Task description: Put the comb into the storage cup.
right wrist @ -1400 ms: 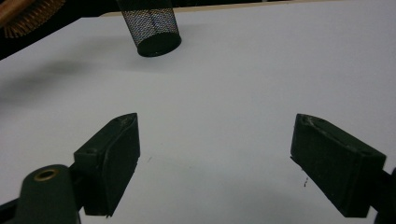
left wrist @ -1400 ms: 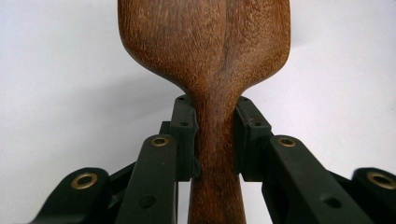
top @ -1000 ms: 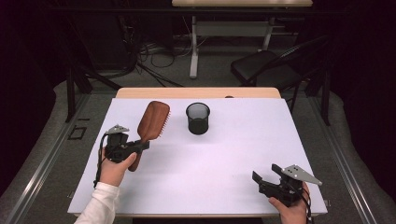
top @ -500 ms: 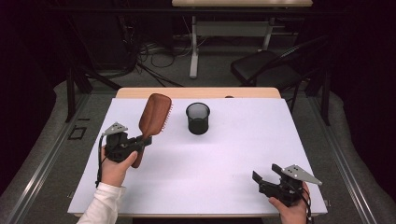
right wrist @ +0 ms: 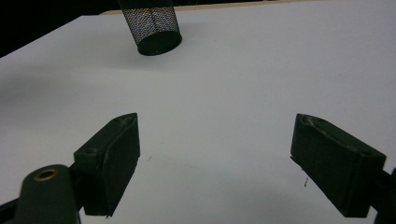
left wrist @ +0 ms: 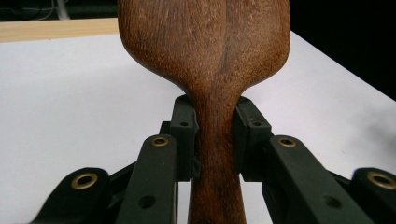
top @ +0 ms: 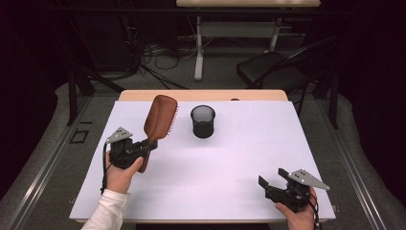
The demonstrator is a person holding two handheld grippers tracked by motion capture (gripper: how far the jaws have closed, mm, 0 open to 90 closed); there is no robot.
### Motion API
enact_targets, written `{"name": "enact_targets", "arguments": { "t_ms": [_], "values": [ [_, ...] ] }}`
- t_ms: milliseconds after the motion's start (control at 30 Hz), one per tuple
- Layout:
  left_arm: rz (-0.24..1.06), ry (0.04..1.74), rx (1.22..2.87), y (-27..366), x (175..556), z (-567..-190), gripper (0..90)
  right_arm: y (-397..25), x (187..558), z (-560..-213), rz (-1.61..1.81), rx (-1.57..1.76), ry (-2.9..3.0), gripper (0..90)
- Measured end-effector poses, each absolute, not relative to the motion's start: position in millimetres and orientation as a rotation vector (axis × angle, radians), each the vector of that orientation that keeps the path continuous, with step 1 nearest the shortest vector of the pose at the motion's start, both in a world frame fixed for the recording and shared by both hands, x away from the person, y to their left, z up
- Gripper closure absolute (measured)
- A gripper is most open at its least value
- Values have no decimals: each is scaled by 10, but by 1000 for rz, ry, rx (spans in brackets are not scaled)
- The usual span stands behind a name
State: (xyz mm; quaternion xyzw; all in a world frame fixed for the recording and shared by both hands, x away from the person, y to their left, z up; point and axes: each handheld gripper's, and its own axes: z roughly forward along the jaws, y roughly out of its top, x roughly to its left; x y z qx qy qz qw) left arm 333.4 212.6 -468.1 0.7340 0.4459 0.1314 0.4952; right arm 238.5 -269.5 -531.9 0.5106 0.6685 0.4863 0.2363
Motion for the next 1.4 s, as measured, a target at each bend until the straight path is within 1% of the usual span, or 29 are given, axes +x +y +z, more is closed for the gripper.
{"name": "enact_targets", "arguments": {
  "t_ms": [467, 800, 1000, 1400],
  "values": [
    [280, 1021, 1805, 1931, 3324, -4666, 729, -2684, 2400, -5254, 1357, 1391, 1837, 156],
    [258, 965, 1831, 1684, 3342, -4621, 729, -2627, 2452, -5065, 1359, 1401, 1872, 156],
    [251, 931, 1844, 1552, 3352, -4593, 729, -2553, 2573, -4943, 1352, 1370, 1927, 155],
    [233, 902, 1851, 1430, 3388, -4578, 729, -2275, 2967, -4689, 1328, 1323, 2056, 153]
  ]
}}
